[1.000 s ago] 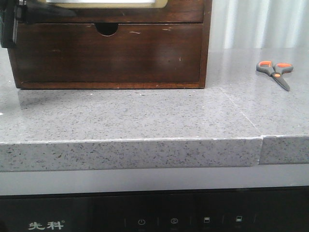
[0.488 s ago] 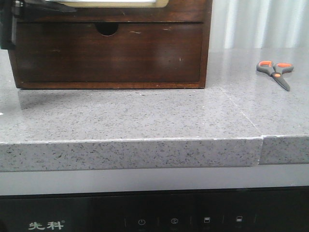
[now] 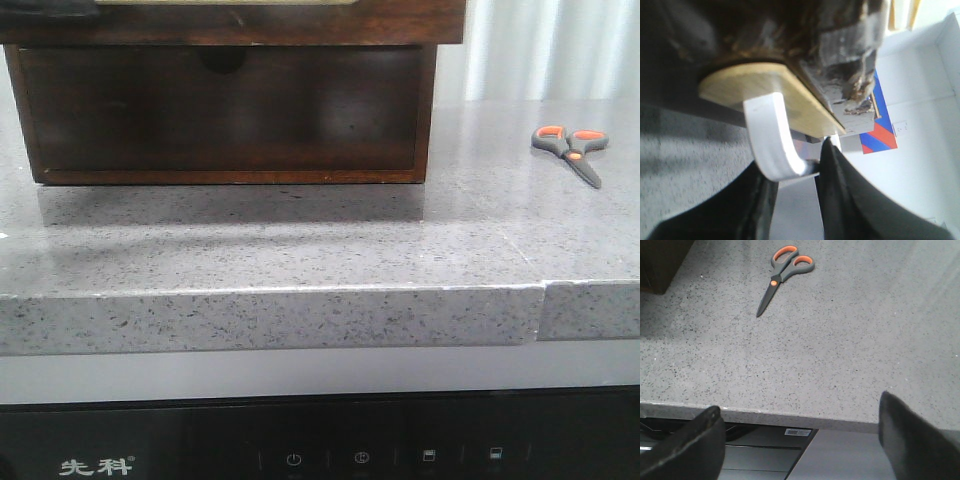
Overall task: Put scissors in drawer with both arms
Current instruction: 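Pull the drawer open toward the robot with the left gripper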
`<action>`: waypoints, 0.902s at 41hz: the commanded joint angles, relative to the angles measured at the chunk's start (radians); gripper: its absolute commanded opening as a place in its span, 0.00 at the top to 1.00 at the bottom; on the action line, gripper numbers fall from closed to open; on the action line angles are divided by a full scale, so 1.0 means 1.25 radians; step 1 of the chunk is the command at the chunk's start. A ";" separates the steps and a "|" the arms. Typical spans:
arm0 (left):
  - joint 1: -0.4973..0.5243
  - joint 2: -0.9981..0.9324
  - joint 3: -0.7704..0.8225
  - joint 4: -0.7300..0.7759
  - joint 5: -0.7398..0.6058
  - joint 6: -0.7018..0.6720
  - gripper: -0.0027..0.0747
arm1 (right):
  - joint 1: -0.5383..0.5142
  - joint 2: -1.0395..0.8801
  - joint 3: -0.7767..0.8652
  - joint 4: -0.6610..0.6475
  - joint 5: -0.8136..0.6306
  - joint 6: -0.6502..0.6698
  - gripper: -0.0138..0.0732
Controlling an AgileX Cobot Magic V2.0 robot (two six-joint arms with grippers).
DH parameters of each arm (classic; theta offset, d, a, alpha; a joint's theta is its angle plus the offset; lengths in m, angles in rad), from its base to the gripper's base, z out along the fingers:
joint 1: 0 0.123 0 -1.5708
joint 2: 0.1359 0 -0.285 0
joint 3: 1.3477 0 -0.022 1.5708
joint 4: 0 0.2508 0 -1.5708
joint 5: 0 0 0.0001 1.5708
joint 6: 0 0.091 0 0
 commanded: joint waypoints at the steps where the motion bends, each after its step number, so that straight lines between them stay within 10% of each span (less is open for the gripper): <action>1: -0.006 -0.078 0.028 -0.042 0.125 0.035 0.79 | -0.001 0.013 -0.020 -0.007 -0.054 -0.006 0.11; 8: -0.006 -0.118 0.059 -0.008 0.124 0.035 0.76 | -0.001 0.013 -0.020 -0.007 -0.054 -0.006 0.11; 20: -0.006 -0.117 0.059 -0.008 0.075 0.035 0.29 | -0.001 0.013 -0.020 -0.007 -0.054 -0.006 0.11; 37: -0.006 -0.166 0.059 0.134 0.120 -0.006 0.27 | -0.001 0.013 -0.020 -0.007 -0.054 -0.006 0.11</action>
